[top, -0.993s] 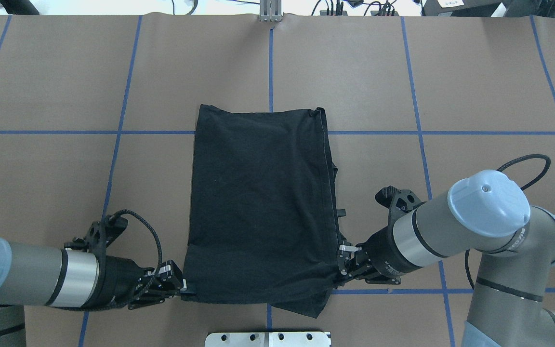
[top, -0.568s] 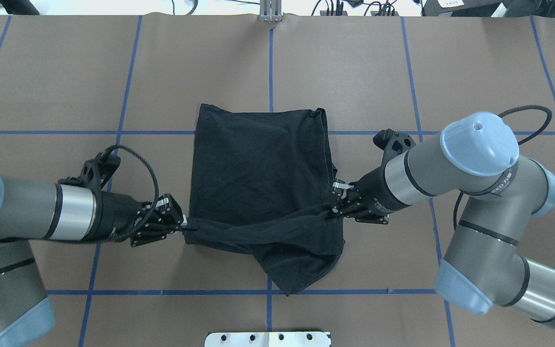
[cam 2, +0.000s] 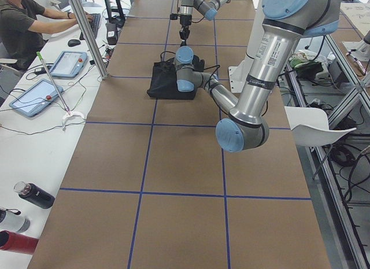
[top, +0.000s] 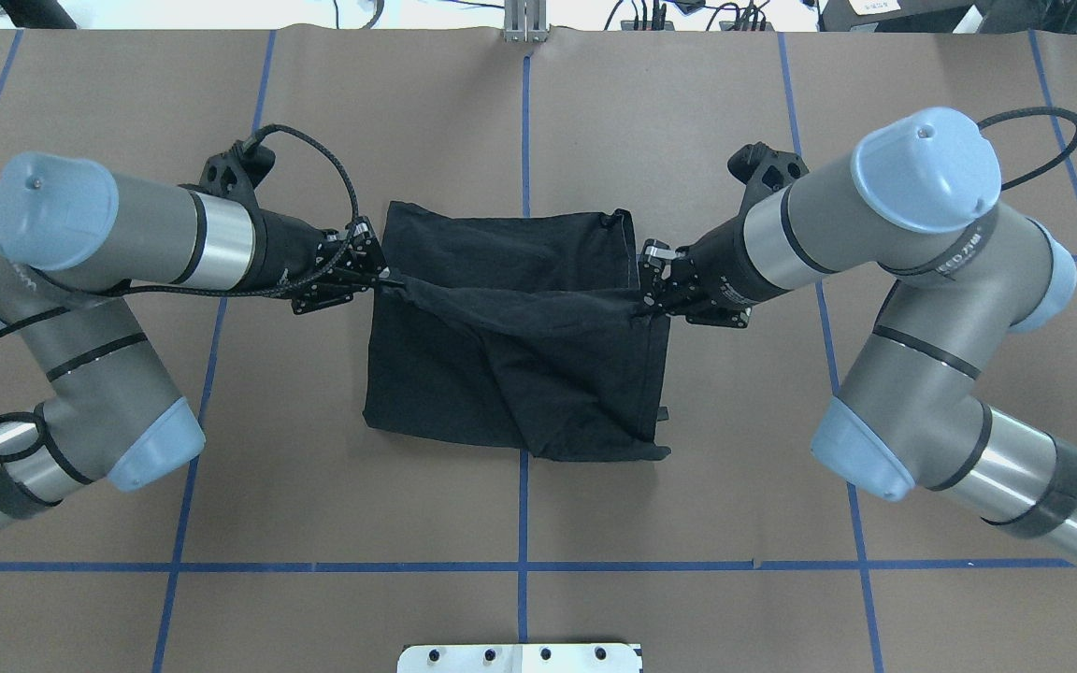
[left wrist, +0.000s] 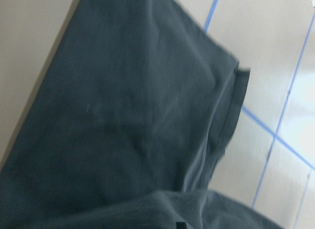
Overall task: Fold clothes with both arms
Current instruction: 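Carry both near corners over the shirt toward its far edge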
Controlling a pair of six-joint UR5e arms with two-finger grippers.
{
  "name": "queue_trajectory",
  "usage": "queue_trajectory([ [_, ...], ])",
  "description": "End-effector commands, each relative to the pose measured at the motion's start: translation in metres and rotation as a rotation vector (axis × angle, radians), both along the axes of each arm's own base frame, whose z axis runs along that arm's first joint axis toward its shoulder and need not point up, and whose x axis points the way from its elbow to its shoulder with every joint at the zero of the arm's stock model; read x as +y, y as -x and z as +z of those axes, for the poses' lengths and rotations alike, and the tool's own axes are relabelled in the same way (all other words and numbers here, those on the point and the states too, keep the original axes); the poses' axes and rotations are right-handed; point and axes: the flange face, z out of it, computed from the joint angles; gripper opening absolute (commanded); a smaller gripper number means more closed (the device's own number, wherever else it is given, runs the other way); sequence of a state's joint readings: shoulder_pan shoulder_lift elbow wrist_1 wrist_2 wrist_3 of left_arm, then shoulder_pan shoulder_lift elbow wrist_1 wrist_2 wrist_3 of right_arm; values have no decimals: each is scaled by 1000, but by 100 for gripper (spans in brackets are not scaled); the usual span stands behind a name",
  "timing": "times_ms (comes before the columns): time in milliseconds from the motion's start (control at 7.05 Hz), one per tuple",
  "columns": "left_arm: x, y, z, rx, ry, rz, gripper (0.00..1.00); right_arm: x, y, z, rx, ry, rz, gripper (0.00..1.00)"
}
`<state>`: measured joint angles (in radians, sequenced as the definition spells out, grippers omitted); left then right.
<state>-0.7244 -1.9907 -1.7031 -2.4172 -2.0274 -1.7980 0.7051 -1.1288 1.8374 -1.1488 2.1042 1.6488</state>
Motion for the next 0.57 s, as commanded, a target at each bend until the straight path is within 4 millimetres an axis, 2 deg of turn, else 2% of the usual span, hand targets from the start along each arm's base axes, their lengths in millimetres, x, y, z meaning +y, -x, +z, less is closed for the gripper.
queue_trajectory([
  [0,-49,20,5,-35,-17,-64,0,-40,8,-2,40,-31,79,0],
  [142,-65,8,4,-49,-9,-71,0,-52,9,0,56,-39,106,0],
  [284,-79,-4,6,-64,-4,-72,0,-72,26,-2,82,-36,133,0],
  [426,-89,-15,14,-80,9,-71,0,-87,34,1,71,-48,145,0],
])
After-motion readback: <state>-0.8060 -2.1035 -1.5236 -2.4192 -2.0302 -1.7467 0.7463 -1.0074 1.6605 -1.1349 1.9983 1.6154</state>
